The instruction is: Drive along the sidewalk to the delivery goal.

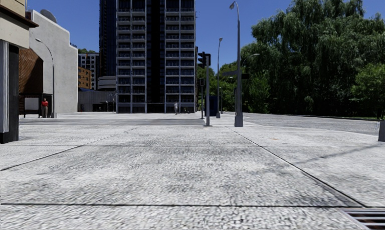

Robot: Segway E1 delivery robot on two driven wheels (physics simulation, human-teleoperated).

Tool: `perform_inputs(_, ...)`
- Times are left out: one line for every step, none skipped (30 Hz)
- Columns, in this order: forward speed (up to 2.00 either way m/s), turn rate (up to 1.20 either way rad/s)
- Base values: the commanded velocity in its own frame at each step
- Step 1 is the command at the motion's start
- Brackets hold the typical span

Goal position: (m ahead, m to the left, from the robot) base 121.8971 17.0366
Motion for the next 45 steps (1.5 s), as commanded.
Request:
perform_inputs(2.0,0.0)
perform_inputs(2.0,0.0)
perform_inputs(2.0,0.0)
perform_inputs(2.0,0.0)
perform_inputs(2.0,0.0)
perform_inputs(2.0,0.0)
perform_inputs(2.0,0.0)
perform_inputs(2.0,0.0)
perform_inputs(2.0,0.0)
perform_inputs(2.0,0.0)
perform_inputs(2.0,0.0)
perform_inputs(2.0,0.0)
perform_inputs(2.0,0.0)
perform_inputs(2.0,0.0)
perform_inputs(2.0,0.0)
perform_inputs(2.0,0.0)
perform_inputs(2.0,0.0)
perform_inputs(2.0,0.0)
perform_inputs(2.0,0.0)
perform_inputs(2.0,0.0)
perform_inputs(2.0,0.0)
perform_inputs(2.0,0.0)
perform_inputs(2.0,0.0)
perform_inputs(2.0,0.08)
perform_inputs(2.0,0.6)
perform_inputs(2.0,0.86)
perform_inputs(2.0,0.98)
perform_inputs(2.0,1.0)
perform_inputs(2.0,0.54)
perform_inputs(2.0,0.09)
perform_inputs(2.0,0.09)
perform_inputs(2.0,0.0)
perform_inputs(2.0,0.0)
perform_inputs(2.0,0.0)
perform_inputs(2.0,0.0)
perform_inputs(2.0,0.0)
perform_inputs(2.0,0.0)
perform_inputs(2.0,0.0)
perform_inputs(2.0,0.0)
perform_inputs(2.0,0.0)
perform_inputs(2.0,0.0)
perform_inputs(2.0,0.0)
perform_inputs(2.0,0.0)
perform_inputs(2.0,0.0)
perform_inputs(2.0,0.0)
